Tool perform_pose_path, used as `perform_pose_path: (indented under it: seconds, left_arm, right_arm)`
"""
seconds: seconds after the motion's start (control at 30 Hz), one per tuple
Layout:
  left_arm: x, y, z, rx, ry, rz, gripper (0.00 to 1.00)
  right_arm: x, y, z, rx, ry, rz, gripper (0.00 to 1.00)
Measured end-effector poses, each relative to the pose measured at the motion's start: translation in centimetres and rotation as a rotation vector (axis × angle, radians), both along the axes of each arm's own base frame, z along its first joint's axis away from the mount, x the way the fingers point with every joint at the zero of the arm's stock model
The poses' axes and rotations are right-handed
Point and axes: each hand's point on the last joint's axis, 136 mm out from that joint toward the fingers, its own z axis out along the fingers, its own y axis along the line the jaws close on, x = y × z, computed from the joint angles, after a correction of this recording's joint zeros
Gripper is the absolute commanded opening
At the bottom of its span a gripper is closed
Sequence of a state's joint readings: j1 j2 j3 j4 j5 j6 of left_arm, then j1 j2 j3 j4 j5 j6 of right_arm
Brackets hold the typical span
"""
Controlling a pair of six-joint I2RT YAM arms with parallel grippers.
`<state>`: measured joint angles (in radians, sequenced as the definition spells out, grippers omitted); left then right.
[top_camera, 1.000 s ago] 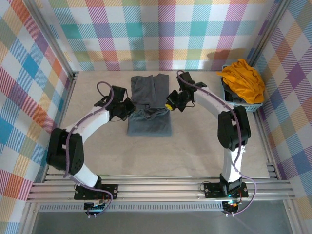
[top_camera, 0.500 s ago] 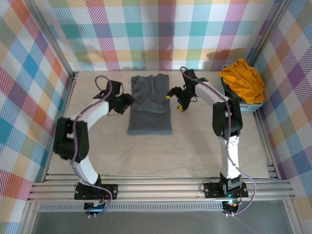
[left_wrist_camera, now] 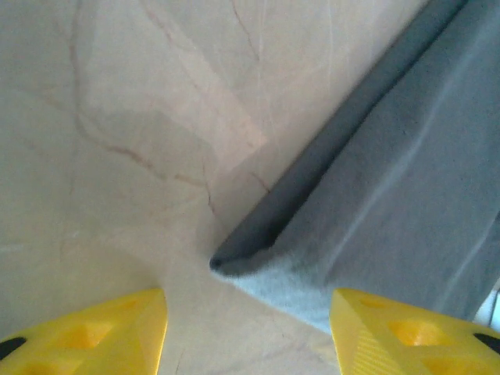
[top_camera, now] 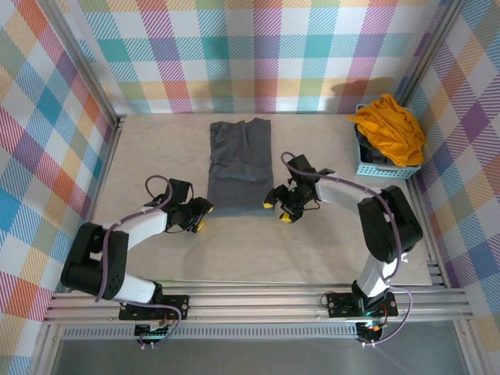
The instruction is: Fold and stack the t-shirts
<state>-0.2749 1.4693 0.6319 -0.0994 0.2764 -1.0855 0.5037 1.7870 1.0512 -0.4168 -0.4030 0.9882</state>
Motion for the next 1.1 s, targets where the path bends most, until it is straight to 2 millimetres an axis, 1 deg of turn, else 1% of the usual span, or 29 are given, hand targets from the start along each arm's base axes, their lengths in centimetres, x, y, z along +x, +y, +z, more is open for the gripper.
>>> perform_pose_path:
  seconds: [0.07,0.13,0.17,0.33,0.4,0.5,0.53,0.57,0.63,0.73,0.8,0.9,0.97,1.1]
  left_arm:
    - [0.2,-0.1,0.0,0.001,0.01,-0.003,0.5]
    - [0.4,-0.2,-0.3,0.005,0.029,-0.005,0.46]
    - [0.3,-0.2,-0.4,0.007,0.041,-0.005,0.44]
    - [0.0,0.0,-1.0,0.018,0.082,-0.004,0.32]
    - [-0.1,0.0,-1.1,0.023,0.098,-0.004,0.28]
    - [-0.1,0.1,-1.2,0.033,0.123,0.0,0.18]
    - [-0.1,0.1,-1.2,0.036,0.128,-0.001,0.14]
    - [-0.1,0.1,-1.2,0.038,0.129,-0.002,0.09]
    - [0.4,0.0,-1.0,0.032,0.108,-0.002,0.0]
    - [2.6,-0.7,-0.3,0.017,0.017,-0.004,0.0]
    - [3.4,-0.9,0.4,0.009,-0.027,-0.003,0.0]
    - [4.0,-0.9,2.0,-0.002,-0.08,0.0,0.0]
    - [4.3,-0.9,3.5,-0.012,-0.12,0.003,0.0]
    - [4.6,-0.8,6.3,-0.03,-0.192,0.005,0.0]
  right_arm:
    - [0.2,0.2,-1.0,0.0,0.022,-0.013,0.61]
    - [0.4,0.2,-0.8,0.005,0.028,-0.024,0.59]
    - [1.0,0.3,-0.7,0.009,0.016,-0.028,0.57]
    - [3.5,1.8,-0.6,0.034,-0.021,-0.033,0.42]
    - [4.0,2.1,-0.9,0.039,-0.019,-0.04,0.36]
    - [4.3,2.3,-1.3,0.041,-0.009,-0.048,0.22]
    - [4.4,2.3,-1.3,0.041,-0.007,-0.054,0.16]
    - [4.5,2.3,-1.3,0.041,-0.003,-0.06,0.13]
    - [4.7,2.4,-1.2,0.041,-0.007,-0.064,0.0]
    - [5.0,2.4,-0.8,0.038,-0.016,-0.07,0.0]
    - [5.1,2.4,-0.7,0.035,-0.017,-0.07,0.0]
    - [5.2,2.4,0.0,0.032,-0.024,-0.067,0.0]
    - [5.2,2.3,0.7,0.033,-0.034,-0.067,0.0]
    - [5.6,2.1,3.1,0.045,-0.075,-0.068,0.0]
